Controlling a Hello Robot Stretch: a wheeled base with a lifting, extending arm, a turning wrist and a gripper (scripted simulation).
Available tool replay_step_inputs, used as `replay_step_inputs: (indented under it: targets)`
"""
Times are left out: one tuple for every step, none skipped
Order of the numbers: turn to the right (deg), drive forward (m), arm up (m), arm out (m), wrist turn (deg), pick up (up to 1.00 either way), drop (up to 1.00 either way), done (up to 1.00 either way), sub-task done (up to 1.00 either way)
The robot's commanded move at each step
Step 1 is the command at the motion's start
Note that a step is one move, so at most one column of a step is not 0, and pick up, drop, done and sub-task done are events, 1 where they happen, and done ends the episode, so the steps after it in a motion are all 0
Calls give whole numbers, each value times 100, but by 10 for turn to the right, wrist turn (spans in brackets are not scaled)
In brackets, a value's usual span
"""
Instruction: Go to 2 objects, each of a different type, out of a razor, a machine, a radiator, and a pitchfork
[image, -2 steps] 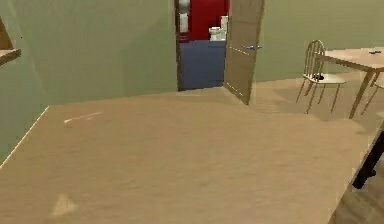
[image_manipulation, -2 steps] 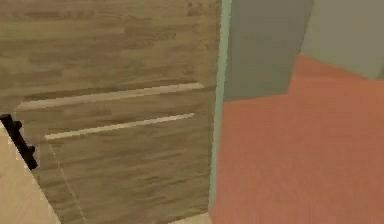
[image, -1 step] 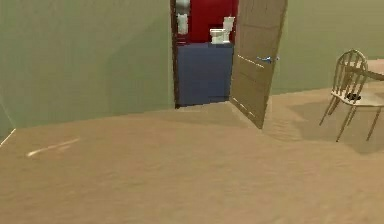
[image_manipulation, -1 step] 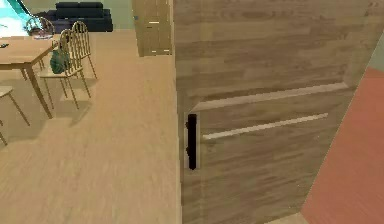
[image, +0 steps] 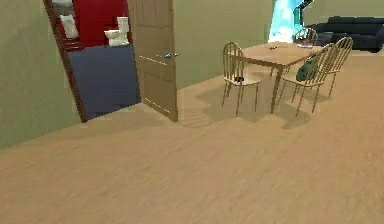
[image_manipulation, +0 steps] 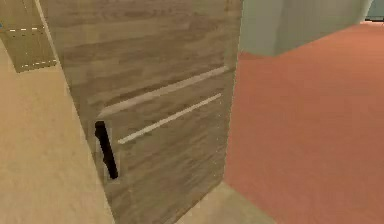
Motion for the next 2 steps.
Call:
replay_step_inputs:
  targets:
    - [0,50,0,0,0,0,0,0,0]
    - [450,0,0,0,0,0,0,0,0]
